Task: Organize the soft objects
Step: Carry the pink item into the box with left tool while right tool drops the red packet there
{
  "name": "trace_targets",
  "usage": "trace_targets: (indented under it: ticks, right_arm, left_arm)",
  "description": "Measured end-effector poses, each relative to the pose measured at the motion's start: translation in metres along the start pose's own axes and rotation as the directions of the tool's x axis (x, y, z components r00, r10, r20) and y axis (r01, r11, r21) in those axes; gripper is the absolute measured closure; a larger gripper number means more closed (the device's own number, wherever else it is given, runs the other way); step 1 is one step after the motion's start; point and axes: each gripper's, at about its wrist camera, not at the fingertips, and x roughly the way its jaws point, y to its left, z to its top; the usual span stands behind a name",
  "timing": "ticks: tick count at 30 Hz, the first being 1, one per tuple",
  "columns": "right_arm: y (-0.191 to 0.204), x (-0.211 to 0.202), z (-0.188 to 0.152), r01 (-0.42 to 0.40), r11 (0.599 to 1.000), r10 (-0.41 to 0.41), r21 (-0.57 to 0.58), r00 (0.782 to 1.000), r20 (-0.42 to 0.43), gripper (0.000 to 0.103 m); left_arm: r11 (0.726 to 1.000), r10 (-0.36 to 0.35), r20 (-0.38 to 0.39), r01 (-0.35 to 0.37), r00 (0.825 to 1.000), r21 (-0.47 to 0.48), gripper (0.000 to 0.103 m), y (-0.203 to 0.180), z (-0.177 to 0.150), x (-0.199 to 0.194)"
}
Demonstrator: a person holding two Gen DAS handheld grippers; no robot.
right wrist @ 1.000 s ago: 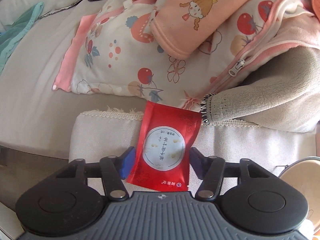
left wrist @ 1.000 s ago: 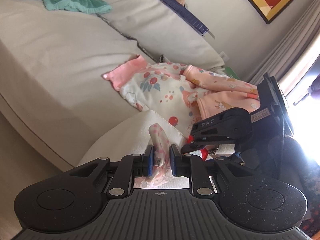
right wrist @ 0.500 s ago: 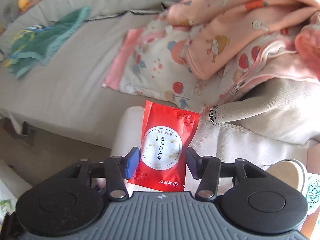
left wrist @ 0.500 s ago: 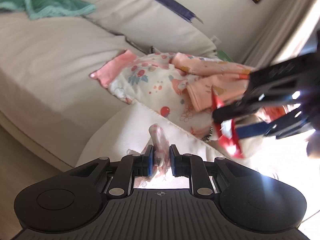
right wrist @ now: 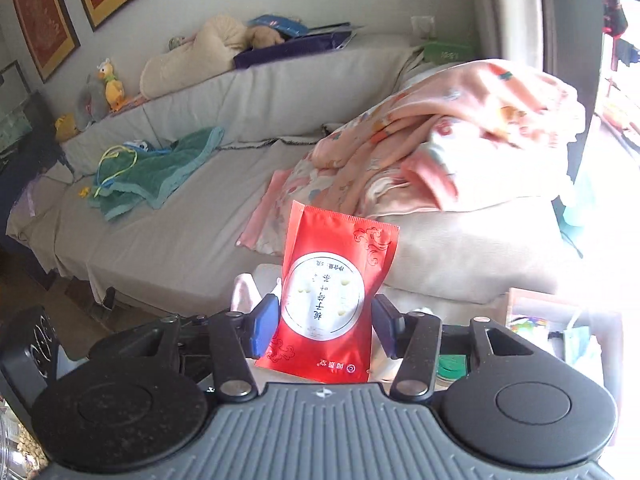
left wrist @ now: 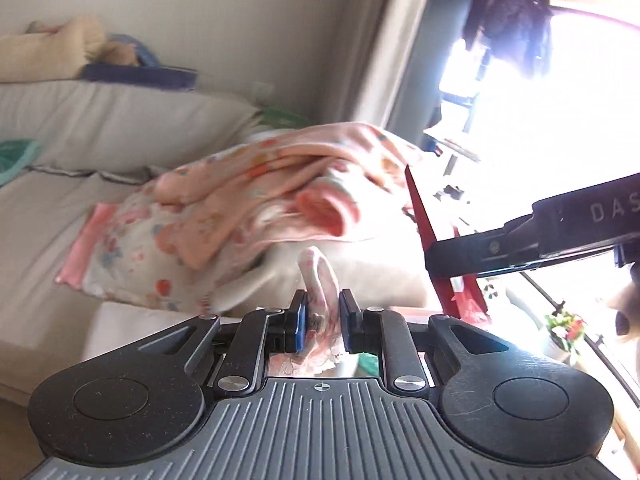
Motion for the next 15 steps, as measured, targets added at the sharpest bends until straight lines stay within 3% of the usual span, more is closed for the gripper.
trace_targets:
  ticks: [3,8,12,15]
  right_arm:
    - [-0.039,-0.041,-0.020,0.043,0.999,-0.043,0.014,0.998,0.048,0.052]
    - [-0.100,-0.088,-0.060,0.150,0.988,-0.151,0.022,0.983,0.107,0.052]
    - [-0.141,-0.090,-0.084,0.172,0.983,-0.178,0.069,0.979,0.099,0.052]
    - [-0.164,-0.082,-0.096,0.220,0.973,-0.226,0.062,0.968,0.112,0.052]
  left_arm:
    - [0.994,-0.106,-0.057,0.108,0.993,0.019,0.083,-0.045,0.002,0.011]
    - [0.959,-0.280,-0.224,0.284,0.934,-0.011,0.083,-0.118,-0.012,0.061]
    - [0.941,-0.336,-0.317,0.329,0.887,-0.075,0.083,-0.148,-0.038,0.120]
    - [0.943,-0.330,-0.385,0.317,0.862,-0.099,0.083,-0.153,-0.060,0.164]
